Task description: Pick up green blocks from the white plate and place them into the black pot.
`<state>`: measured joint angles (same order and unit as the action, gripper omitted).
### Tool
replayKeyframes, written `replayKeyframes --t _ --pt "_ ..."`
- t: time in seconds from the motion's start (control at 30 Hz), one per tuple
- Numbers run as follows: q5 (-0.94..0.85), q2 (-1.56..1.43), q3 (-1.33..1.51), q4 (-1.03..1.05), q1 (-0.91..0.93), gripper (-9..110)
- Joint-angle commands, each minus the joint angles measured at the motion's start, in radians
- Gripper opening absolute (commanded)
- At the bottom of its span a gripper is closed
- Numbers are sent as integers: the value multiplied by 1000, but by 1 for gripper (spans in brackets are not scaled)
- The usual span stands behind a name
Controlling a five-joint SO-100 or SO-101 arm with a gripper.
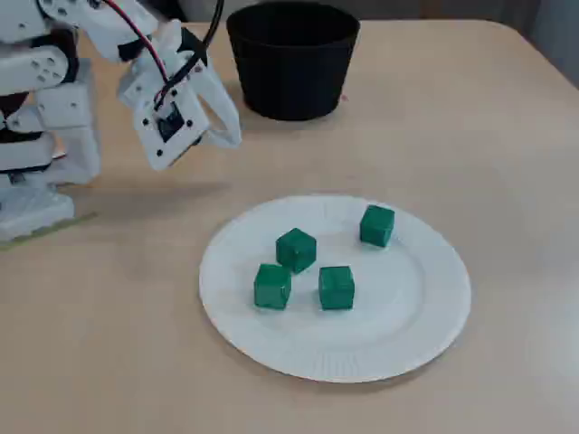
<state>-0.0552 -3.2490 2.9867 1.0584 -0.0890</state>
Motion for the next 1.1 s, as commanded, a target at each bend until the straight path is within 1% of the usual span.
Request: replayKeyframes --t 0.0,0.5,0.67,0.77,0.87,1.07 --pt "21 549 -617 -84 179 -2" --pt "-41 538 -606 -49 175 -2" --pt "-172 578 -606 -29 282 -2" --pt "-253 739 -666 -26 364 -2" --pt "-353 989 -827 31 411 -2" --pt "-437 1293 -1118 98 483 -2"
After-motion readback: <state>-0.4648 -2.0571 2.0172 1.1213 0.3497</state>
